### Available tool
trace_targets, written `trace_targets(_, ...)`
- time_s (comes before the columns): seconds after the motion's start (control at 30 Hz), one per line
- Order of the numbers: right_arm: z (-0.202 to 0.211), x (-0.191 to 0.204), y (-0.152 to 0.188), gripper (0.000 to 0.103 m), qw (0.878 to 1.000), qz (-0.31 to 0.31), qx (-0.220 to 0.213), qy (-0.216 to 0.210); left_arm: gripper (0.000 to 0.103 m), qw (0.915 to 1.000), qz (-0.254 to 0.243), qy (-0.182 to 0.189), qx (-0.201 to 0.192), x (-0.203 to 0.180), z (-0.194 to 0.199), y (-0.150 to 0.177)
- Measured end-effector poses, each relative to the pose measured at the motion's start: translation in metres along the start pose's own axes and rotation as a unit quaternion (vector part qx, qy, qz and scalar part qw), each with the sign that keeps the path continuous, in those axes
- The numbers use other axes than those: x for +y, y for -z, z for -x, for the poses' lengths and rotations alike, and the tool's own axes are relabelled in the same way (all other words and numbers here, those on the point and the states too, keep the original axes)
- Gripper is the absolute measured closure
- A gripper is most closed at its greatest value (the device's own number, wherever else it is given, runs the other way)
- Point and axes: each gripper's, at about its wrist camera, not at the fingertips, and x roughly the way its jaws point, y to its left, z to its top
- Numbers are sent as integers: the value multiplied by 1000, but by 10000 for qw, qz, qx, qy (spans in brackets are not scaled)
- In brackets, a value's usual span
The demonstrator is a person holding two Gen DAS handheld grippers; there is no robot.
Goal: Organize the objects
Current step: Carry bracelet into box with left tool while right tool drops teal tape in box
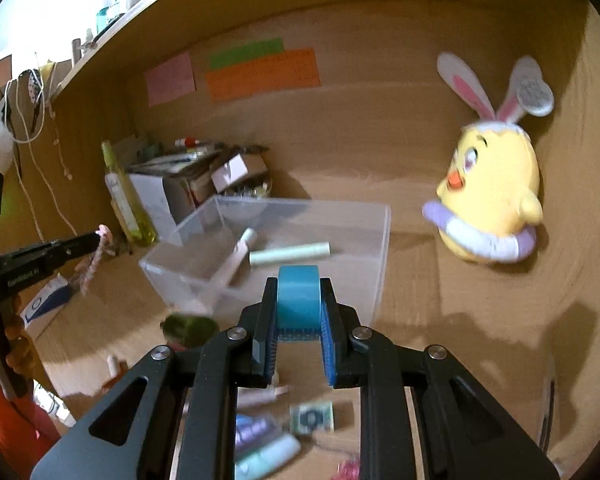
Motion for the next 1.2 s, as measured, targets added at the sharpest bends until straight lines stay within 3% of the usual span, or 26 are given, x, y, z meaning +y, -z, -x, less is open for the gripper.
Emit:
trace_targets(0.23,-20,5,-30,87,9998,197,-75,73,100,9999,-53,77,-60,-14,-24,-27)
trace_targets(0.43,-59,8,-44,87,9990,329,312,30,100,9999,-22,80,146,-16,-58,-42)
trace_targets(0.87,-132,9,-31,87,9880,643,1403,35,100,9948,-250,101,985,-26,-136,-33)
trace_targets(1.2,-152,11,-24,87,9829,686,1711,52,98,9911,-262,128,1300,-28,-154,-26)
